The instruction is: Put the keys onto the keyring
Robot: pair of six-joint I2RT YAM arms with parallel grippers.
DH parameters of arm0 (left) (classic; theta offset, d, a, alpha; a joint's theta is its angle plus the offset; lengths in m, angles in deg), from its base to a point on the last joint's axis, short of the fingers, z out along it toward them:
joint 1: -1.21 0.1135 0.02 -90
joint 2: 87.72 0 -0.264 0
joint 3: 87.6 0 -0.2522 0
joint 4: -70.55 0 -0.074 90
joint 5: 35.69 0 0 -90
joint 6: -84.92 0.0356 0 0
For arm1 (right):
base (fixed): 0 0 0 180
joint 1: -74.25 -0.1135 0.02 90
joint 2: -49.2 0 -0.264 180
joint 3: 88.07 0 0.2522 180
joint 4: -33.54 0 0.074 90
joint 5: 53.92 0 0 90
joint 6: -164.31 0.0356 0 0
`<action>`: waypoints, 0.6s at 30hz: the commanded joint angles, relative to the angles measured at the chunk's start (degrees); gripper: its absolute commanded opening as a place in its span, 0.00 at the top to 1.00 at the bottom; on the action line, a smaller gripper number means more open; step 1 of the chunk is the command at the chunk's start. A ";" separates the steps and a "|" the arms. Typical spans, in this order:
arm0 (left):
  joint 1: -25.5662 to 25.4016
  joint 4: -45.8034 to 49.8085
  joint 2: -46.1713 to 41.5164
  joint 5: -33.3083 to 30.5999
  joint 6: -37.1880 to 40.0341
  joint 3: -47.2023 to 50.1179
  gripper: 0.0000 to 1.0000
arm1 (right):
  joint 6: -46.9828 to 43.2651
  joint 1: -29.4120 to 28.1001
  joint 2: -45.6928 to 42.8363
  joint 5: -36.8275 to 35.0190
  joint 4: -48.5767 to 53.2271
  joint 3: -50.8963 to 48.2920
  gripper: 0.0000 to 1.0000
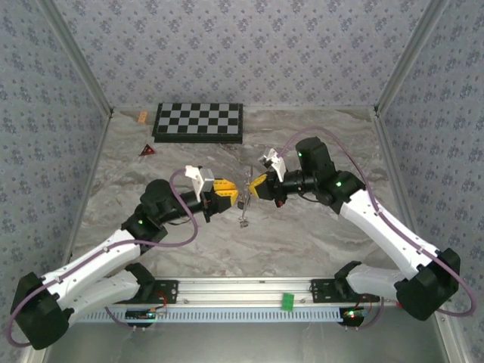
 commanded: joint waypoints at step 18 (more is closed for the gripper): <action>0.38 6.20 2.85 1.70 5.28 -1.44 0.73 | -22.32 -10.09 20.15 -18.10 44.06 33.85 1.00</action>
